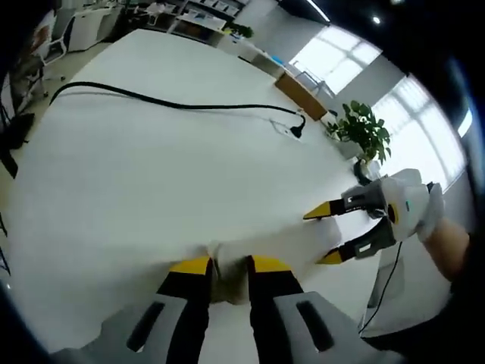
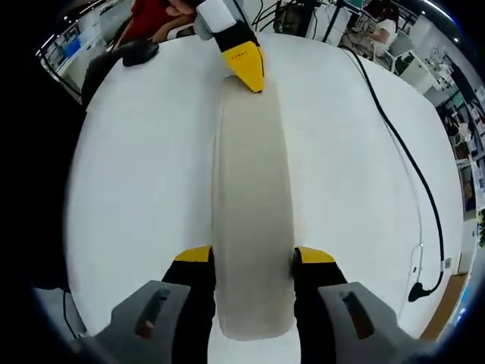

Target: Arrange the utensils inside the cutlery case until each visible utensil rests in its matching compartment.

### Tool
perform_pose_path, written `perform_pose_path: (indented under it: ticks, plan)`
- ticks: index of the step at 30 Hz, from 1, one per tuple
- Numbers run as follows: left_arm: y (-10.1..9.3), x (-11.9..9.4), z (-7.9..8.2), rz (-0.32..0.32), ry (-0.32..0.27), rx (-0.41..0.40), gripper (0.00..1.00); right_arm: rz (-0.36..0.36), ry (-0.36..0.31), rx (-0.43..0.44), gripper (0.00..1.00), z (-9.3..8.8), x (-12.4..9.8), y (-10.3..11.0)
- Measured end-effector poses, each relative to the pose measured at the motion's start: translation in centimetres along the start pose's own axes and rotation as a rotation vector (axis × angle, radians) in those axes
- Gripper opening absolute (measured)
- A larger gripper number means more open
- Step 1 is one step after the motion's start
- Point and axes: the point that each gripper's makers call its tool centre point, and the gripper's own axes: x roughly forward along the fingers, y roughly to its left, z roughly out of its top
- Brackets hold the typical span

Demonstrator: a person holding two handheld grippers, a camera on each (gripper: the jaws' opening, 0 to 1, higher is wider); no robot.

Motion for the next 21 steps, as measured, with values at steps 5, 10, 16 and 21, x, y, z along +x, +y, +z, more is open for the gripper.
perform_pose_path:
  ticks: [5, 10, 16, 21]
  plan:
    - [0.14, 0.14, -0.47, 0.009, 0.027, -0.004, 0.18, -0.008, 0.019, -0.021, 0.37, -0.12, 0.16, 0.15]
    - [0.21, 0.26, -0.45, 0.013, 0.035, 0.006, 0.17, 0.009, -0.005, -0.006, 0.37, -0.15, 0.08, -0.03]
    - [0.17, 0.3, -0.46, 0.018, 0.064, 0.016, 0.16, 0.018, -0.001, -0.005, 0.37, -0.17, 0.21, 0.19]
    - [0.11, 0.17, -0.62, 0.005, 0.065, -0.016, 0.15, 0.017, -0.004, 0.0, 0.37, -0.19, 0.23, 0.19]
